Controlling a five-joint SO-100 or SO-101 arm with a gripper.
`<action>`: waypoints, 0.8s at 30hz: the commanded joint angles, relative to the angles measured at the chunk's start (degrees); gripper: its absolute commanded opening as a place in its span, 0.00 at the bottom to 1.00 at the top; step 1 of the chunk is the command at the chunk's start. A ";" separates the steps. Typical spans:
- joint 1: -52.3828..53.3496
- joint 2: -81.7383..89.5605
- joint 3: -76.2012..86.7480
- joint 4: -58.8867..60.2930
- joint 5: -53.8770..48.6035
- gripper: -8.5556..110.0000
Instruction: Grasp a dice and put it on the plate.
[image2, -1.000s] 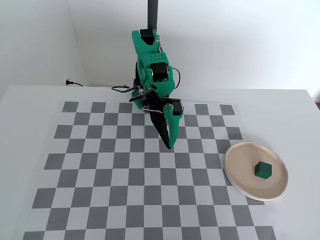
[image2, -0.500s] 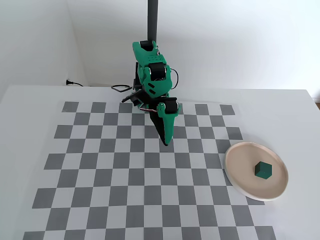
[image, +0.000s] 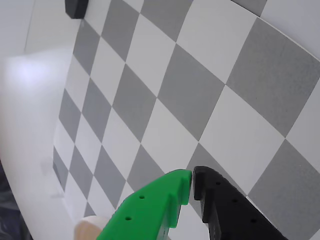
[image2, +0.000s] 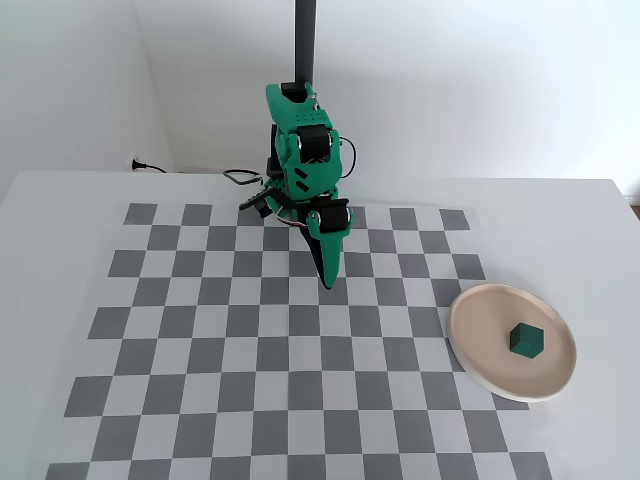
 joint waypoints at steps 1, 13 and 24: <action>1.67 0.79 -0.88 -2.90 2.90 0.03; 13.62 0.97 -0.88 5.27 9.32 0.03; 10.37 0.97 -1.41 7.56 17.31 0.03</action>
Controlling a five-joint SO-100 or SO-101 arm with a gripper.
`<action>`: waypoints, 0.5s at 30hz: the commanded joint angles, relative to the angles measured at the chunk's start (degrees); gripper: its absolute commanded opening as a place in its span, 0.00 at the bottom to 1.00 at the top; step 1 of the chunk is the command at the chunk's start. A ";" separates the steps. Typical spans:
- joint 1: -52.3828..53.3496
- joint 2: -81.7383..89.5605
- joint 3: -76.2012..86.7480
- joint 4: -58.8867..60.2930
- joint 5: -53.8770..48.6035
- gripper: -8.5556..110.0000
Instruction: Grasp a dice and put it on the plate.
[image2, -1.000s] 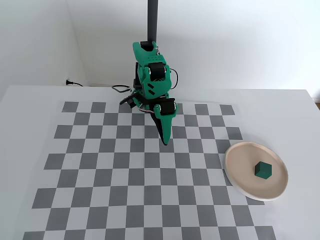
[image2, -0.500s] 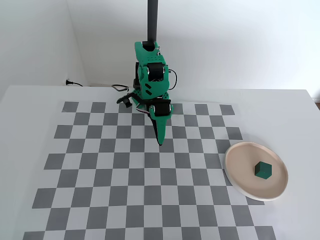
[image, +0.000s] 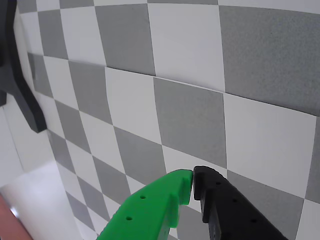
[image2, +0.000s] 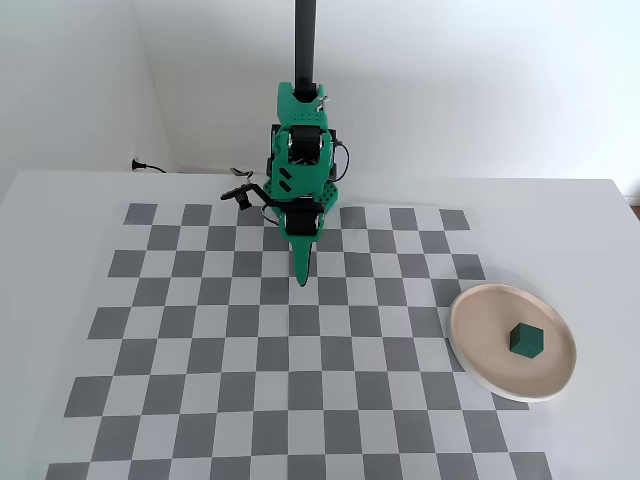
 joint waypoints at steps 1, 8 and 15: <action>0.09 0.88 -1.32 -0.79 -1.14 0.03; -0.97 0.88 -1.05 -1.41 -4.31 0.04; -0.88 0.88 -1.05 -1.41 -4.04 0.04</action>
